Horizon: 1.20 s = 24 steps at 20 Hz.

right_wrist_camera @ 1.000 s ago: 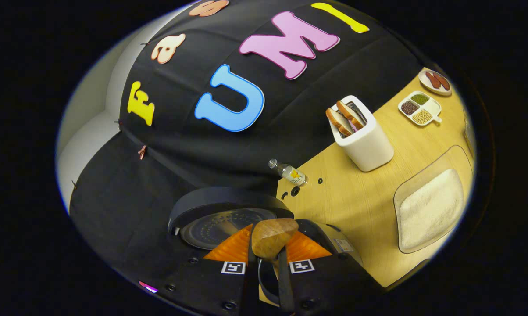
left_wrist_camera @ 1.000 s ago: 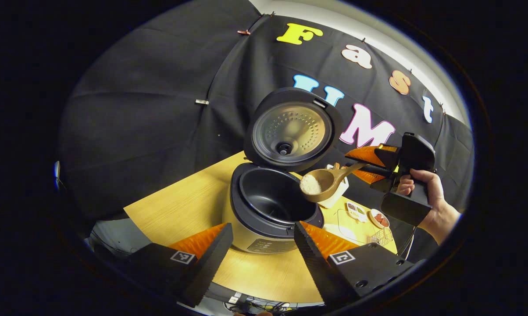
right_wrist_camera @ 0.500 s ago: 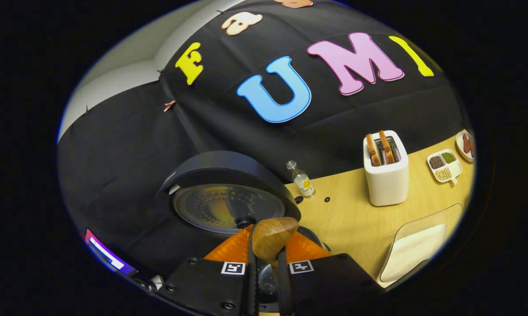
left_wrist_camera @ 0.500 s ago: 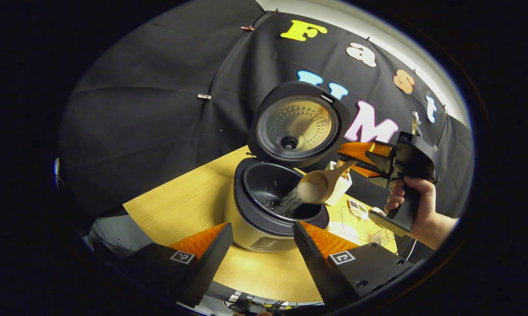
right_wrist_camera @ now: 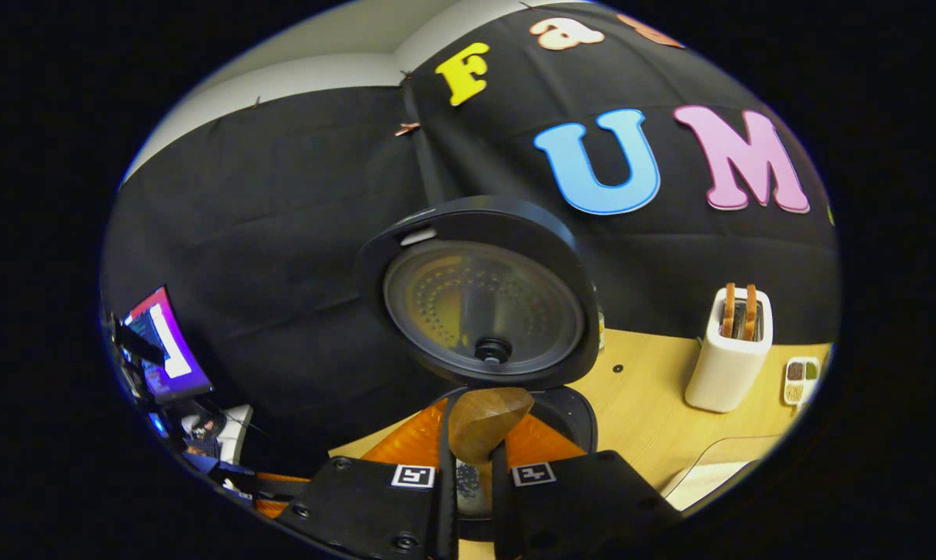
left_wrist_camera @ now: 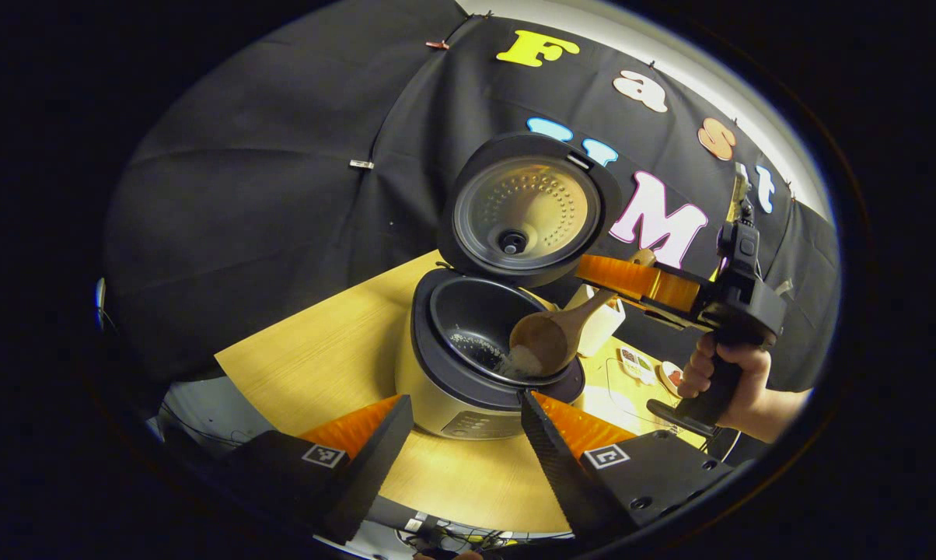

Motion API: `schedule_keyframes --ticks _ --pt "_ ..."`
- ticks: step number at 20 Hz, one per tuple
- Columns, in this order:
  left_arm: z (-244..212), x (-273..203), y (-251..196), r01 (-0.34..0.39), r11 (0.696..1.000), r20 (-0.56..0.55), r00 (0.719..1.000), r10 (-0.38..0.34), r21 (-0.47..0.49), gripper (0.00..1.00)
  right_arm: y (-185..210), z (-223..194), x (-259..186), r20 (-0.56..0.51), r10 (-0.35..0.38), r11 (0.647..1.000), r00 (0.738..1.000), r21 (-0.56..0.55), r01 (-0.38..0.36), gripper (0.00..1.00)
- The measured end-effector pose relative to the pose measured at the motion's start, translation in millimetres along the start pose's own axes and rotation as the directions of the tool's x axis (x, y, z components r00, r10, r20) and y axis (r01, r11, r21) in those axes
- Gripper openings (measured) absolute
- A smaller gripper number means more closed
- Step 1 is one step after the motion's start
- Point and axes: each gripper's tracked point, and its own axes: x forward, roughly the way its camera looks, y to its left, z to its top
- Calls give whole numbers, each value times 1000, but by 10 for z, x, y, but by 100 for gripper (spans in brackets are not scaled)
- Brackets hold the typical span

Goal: Close the left gripper, press the button to open the rice cooker; take a wooden spoon from the chopstick holder with the right hand, scoop a spoonful of rice and pour it into the rice cooker, then put the wooden spoon back into the chopstick holder.

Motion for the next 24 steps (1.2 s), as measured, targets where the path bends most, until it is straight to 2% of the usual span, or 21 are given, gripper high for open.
schedule_keyframes --ticks 2,3,4,6,9,10,11,12,13,14,15,17,18,19,24 --pt "-5 -3 -7 -1 1000 -5 1000 1 -5 96 69 -104 16 -29 37 994 999 -104 -40 21" --pt "-10 -9 -9 -1 1000 -8 1000 1 -5 96 117 -162 17 -43 51 984 998 -166 -58 17" --pt "-3 -10 -10 -2 1000 -10 1000 2 -3 95 163 -232 -11 -59 64 971 996 -226 -76 21" --pt "-10 -5 11 -6 1000 -17 1000 6 8 95 226 -404 -95 -92 83 946 992 -307 -107 21" --pt "-42 -22 19 -3 1000 -25 1000 3 28 95 254 -489 -80 -108 87 942 990 -313 -117 22" --pt "-42 -28 16 -3 999 -27 1000 4 35 92 225 -462 -64 -100 77 953 992 -285 -103 17" --pt "-44 -16 13 -2 999 -27 1000 3 40 92 189 -406 -42 -86 67 966 994 -243 -86 17" --pt "-36 -15 6 0 999 -25 1000 1 42 95 152 -330 -20 -66 53 979 996 -192 -65 22" --pt "-25 -9 2 1 999 -23 1000 0 41 96 109 -219 5 -43 36 990 998 -132 -42 17" --pt "-11 3 -4 2 999 -21 1000 -1 40 95 72 -98 2 -19 16 998 1000 -68 -17 22" --pt "-8 6 -7 0 999 -19 1000 1 44 95 11 9 17 0 -3 1000 1000 -5 3 22" --pt "6 20 -39 1 998 -15 1000 0 55 95 -92 224 -3 39 -44 993 998 115 39 22" --pt "19 23 -56 5 998 -16 1000 -4 56 95 -147 333 -27 58 -64 984 996 168 54 17" --pt "41 34 -76 9 998 -15 1000 -8 55 95 -230 435 -54 75 -85 975 994 210 68 22" --pt "238 88 -263 28 996 14 999 -30 88 95 -718 733 -380 127 -197 935 972 321 148 22"
